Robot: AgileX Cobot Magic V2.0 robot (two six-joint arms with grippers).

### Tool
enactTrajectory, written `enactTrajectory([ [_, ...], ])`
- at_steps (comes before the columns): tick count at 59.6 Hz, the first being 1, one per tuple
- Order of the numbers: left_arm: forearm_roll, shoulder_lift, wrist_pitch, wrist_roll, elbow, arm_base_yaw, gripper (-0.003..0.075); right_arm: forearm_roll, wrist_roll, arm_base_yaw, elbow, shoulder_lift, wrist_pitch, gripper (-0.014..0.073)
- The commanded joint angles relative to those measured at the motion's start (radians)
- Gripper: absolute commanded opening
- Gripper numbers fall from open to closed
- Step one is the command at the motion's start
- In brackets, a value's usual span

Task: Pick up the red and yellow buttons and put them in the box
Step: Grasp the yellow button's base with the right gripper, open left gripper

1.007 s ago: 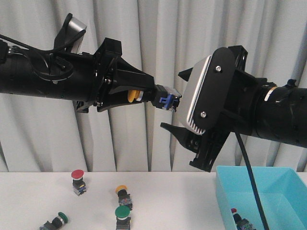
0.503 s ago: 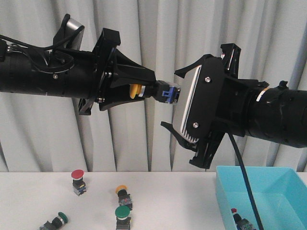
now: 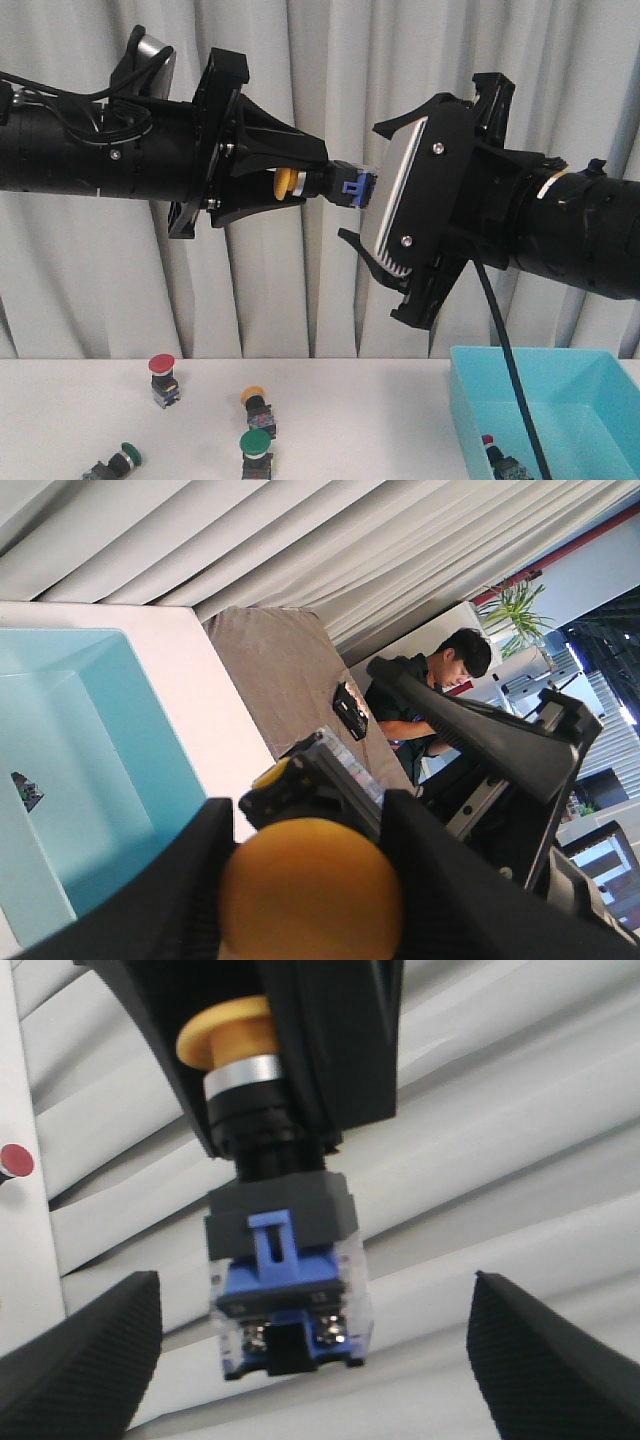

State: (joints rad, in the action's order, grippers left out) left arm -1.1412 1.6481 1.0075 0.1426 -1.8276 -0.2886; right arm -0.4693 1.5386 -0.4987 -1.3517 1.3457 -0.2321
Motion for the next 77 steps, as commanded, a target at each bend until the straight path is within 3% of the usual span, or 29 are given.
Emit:
enactTrajectory([
  [1,-0.074,-0.049,-0.030,-0.007,-0.030,-0.005,0.0008,-0.011,0.003,-0.001,-0.026,-0.026,0.084,0.0595],
  [21,-0.071,-0.049,-0.033,-0.006,-0.030,-0.036,0.0015,-0.021,0.004,-0.013,-0.026,-0.011,0.083,0.0588],
  [36,-0.065,-0.049,-0.016,-0.006,-0.030,-0.035,0.0022,0.001,0.011,-0.033,-0.026,-0.010,0.101,0.0535],
  [44,-0.065,-0.049,-0.014,-0.006,-0.030,-0.035,0.0023,0.006,0.011,-0.033,-0.026,-0.010,0.099,0.0449],
  [64,-0.065,-0.049,-0.017,-0.006,-0.030,-0.035,0.0025,0.004,-0.004,-0.033,-0.026,-0.010,0.098,0.0082],
  [72,-0.065,-0.049,-0.017,0.015,-0.030,-0.035,0.0025,0.001,-0.004,-0.033,-0.026,-0.010,0.098,-0.0002],
  [77,-0.065,-0.049,-0.018,0.053,-0.030,-0.035,0.0025,0.001,-0.004,-0.033,-0.026,-0.010,0.098,-0.0010],
])
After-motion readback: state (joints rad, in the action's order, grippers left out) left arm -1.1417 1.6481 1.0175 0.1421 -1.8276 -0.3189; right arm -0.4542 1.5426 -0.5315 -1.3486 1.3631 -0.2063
